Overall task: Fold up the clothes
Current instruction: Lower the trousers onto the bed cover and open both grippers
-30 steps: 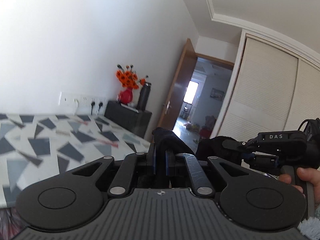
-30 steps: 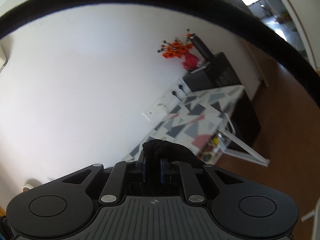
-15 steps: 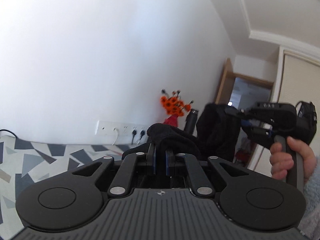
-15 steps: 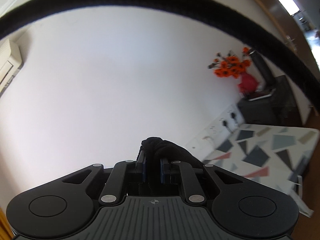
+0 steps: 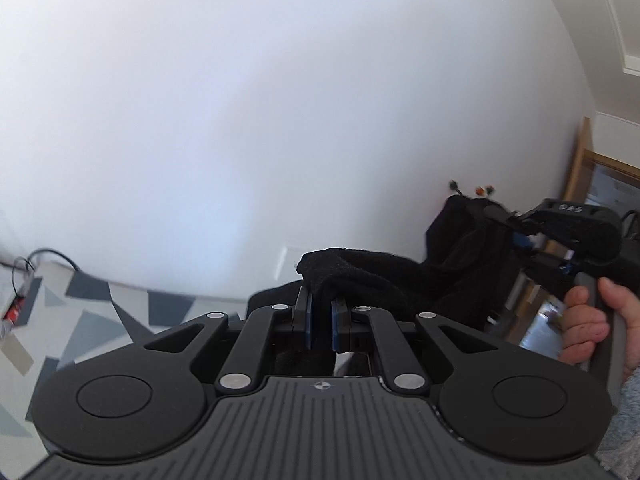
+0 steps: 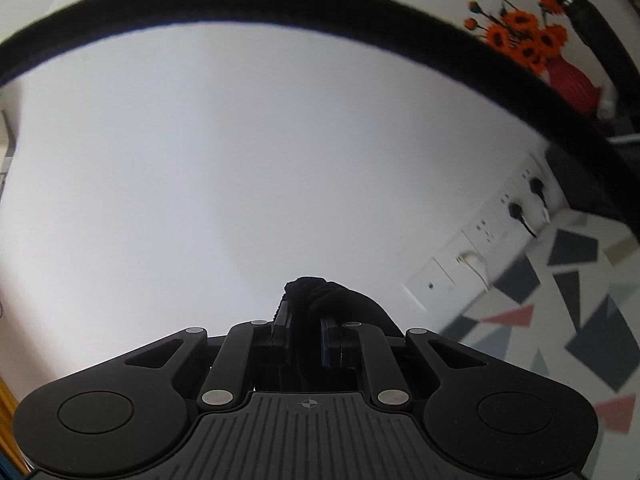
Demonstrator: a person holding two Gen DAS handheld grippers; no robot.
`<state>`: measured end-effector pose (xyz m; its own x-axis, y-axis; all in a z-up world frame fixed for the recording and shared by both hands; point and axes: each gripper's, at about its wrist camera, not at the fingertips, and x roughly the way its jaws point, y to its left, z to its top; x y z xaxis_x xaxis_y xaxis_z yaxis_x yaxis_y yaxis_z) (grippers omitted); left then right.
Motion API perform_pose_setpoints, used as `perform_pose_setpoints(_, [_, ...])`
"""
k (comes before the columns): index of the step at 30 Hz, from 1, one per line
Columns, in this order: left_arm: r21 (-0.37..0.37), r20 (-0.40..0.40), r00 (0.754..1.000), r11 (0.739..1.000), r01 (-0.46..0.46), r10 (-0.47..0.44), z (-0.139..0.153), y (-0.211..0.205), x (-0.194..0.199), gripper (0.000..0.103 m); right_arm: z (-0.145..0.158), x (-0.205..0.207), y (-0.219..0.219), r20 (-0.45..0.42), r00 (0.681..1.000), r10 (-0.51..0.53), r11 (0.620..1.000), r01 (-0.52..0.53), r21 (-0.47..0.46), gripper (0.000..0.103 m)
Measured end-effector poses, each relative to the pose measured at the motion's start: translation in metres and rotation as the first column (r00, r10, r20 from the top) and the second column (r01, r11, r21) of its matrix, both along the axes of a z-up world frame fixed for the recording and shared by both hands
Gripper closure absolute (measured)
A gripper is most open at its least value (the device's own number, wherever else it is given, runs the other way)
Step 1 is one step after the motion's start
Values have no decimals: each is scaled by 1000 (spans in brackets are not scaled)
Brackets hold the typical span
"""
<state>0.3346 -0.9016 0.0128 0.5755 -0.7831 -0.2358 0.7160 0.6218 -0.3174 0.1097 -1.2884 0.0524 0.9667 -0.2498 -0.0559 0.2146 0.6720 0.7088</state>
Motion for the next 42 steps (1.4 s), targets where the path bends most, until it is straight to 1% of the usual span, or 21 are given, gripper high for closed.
perform_pose_setpoints(2, [2,13,999,999,-53,53,-1,-11,5,94,10,7,-19,28,999,31,997,-29,-69,91])
perform_pose_setpoints(5, [70,20,994,992,-107,105,-11,-24,14,94,-2,23,-41,-4,997,73,988,-72,-140,91])
perform_pose_setpoints(6, [101,30,992,986,-129,126,-16,-29,17,94,-12,28,-44,-31,996,86,987,-89,-133,91])
perform_pose_setpoints(8, [168,40,984,969,-179,175,-29,-30,21,94,-42,40,-51,-107,988,116,989,-124,-74,91])
perform_pose_setpoints(10, [236,39,974,946,-224,221,-44,-28,25,94,-80,53,-55,-210,966,152,988,-157,-7,91])
perform_pose_setpoints(11, [268,36,970,933,-241,240,-52,-26,27,94,-102,60,-55,-270,945,185,983,-183,35,91])
perform_pose_setpoints(13, [324,-3,964,912,-251,266,-72,-19,35,94,-145,72,-51,-369,892,259,965,-224,137,90])
perform_pose_setpoints(14, [352,-22,960,901,-254,279,-82,-15,39,94,-167,76,-39,-422,852,311,948,-249,197,90])
perform_pose_setpoints(16, [406,-47,952,876,-259,303,-100,-9,46,94,-202,81,-13,-504,770,392,917,-278,287,88])
perform_pose_setpoints(17, [435,-66,946,863,-259,317,-108,-6,48,94,-215,73,20,-534,727,432,897,-288,335,87])
perform_pose_setpoints(20, [479,-115,927,837,-264,358,-123,6,59,94,-240,64,43,-541,685,488,856,-253,451,80])
perform_pose_setpoints(23, [509,-114,910,810,-290,398,-129,20,62,93,-232,51,61,-535,708,461,864,-220,453,71])
perform_pose_setpoints(24, [512,-114,906,806,-298,407,-130,25,62,93,-227,49,61,-532,719,447,872,-215,440,67])
perform_pose_setpoints(28, [524,-114,888,786,-328,446,-132,44,64,93,-203,50,36,-539,760,364,919,-199,341,53])
perform_pose_setpoints(30, [530,-116,876,775,-343,468,-132,54,63,93,-197,53,26,-568,768,295,945,-149,290,49])
perform_pose_setpoints(32, [533,-116,870,769,-353,480,-134,62,63,93,-203,55,14,-597,771,222,957,-55,284,49])
perform_pose_setpoints(34, [543,-106,867,759,-359,487,-134,66,62,93,-215,59,2,-630,764,139,957,59,283,49])
perform_pose_setpoints(36, [558,-95,868,748,-360,488,-135,69,60,93,-229,61,-6,-676,735,49,954,165,249,49])
perform_pose_setpoints(38, [571,-74,871,737,-362,485,-136,70,57,92,-242,63,-13,-718,696,-29,944,254,208,49])
perform_pose_setpoints(40, [581,-50,871,724,-372,488,-136,72,55,92,-253,60,-19,-728,683,-65,928,309,207,49])
perform_pose_setpoints(42, [580,-39,861,713,-394,507,-134,77,55,92,-260,60,-20,-720,688,-89,917,338,210,49])
